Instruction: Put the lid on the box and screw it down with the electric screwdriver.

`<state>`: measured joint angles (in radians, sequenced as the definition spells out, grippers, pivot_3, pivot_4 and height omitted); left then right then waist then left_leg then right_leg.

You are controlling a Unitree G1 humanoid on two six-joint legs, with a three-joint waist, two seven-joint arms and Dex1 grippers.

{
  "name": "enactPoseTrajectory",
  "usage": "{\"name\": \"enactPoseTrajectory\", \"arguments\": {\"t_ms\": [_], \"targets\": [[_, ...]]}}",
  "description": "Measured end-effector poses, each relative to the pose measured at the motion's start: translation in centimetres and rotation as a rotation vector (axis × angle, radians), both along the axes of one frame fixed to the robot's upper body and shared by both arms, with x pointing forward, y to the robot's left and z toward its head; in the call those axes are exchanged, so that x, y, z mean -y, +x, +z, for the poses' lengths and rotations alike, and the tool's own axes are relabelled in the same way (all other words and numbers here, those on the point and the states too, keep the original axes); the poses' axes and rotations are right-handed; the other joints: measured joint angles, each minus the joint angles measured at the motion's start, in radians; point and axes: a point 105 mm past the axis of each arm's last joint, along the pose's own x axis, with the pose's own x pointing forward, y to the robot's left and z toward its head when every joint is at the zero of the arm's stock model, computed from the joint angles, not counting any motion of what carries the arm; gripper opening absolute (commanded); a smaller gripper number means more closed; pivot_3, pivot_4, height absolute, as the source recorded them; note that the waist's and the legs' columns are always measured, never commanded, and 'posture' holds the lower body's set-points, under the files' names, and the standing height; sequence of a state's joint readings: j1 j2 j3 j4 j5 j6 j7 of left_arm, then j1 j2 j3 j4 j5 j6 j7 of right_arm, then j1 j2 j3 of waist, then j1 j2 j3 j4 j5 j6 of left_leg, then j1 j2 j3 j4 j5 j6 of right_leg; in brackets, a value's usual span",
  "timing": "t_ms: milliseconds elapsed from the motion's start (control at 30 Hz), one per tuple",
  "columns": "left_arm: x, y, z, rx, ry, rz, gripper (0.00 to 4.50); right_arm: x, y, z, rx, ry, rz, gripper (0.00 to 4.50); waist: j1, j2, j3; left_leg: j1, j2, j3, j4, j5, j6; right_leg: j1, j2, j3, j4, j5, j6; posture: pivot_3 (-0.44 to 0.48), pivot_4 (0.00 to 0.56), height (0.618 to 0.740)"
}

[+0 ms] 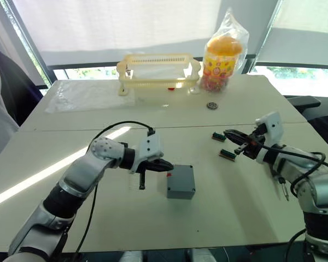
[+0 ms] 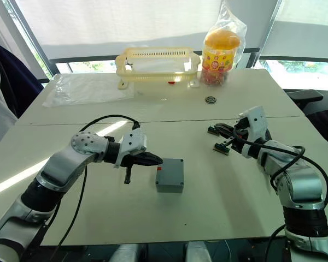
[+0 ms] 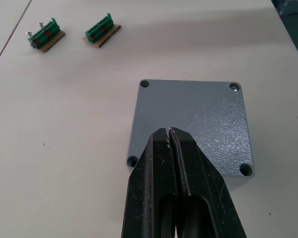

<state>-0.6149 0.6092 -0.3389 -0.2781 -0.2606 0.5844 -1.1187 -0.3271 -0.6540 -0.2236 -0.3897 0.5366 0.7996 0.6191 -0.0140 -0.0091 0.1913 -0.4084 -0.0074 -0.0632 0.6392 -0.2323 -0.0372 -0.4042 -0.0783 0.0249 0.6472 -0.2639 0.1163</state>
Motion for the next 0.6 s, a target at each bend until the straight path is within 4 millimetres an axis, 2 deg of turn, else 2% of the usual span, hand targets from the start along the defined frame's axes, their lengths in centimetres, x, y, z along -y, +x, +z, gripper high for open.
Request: {"name": "enactPoseTrajectory", "arguments": {"t_ms": [133, 233, 433, 600], "targets": [[0.2, -0.5, 0.0, -0.005, -0.007, -0.018, 0.0, -4.0, -3.1, -0.7, -0.069, 0.014, 0.186, 0.05, 0.003, 0.0, 0.0, 0.0, 0.0, 0.0, 0.001, 0.0, 0.0, 0.001, 0.0, 0.0, 0.0, 0.0, 0.0, 0.0, 0.15, 0.74], [0.4, -0.5, -0.1, -0.009, -0.015, -0.021, 0.0, -5.3, -3.4, -1.4, -0.1, 0.041, 0.212, 0.05, 0.002, 0.0, 0.0, 0.0, 0.0, 0.0, 0.002, 0.0, 0.0, 0.001, 0.0, 0.0, -0.001, 0.0, 0.0, 0.0, 0.15, 0.74], [0.6, -0.2, 0.1, -0.007, -0.016, -0.023, 0.0, -6.6, -4.0, -3.2, -0.151, 0.013, 0.251, 0.05, 0.001, 0.0, 0.0, 0.0, 0.0, 0.0, 0.002, 0.0, 0.0, 0.001, 0.0, 0.0, 0.0, 0.0, 0.0, 0.0, 0.15, 0.74], [0.6, -0.2, 0.1, -0.007, -0.015, -0.024, 0.0, -6.2, -3.5, -3.7, -0.14, -0.007, 0.222, 0.05, 0.001, 0.0, 0.0, 0.0, 0.0, 0.0, 0.002, 0.0, 0.0, 0.001, 0.0, 0.0, 0.0, 0.0, 0.0, 0.0, 0.15, 0.74]]}}
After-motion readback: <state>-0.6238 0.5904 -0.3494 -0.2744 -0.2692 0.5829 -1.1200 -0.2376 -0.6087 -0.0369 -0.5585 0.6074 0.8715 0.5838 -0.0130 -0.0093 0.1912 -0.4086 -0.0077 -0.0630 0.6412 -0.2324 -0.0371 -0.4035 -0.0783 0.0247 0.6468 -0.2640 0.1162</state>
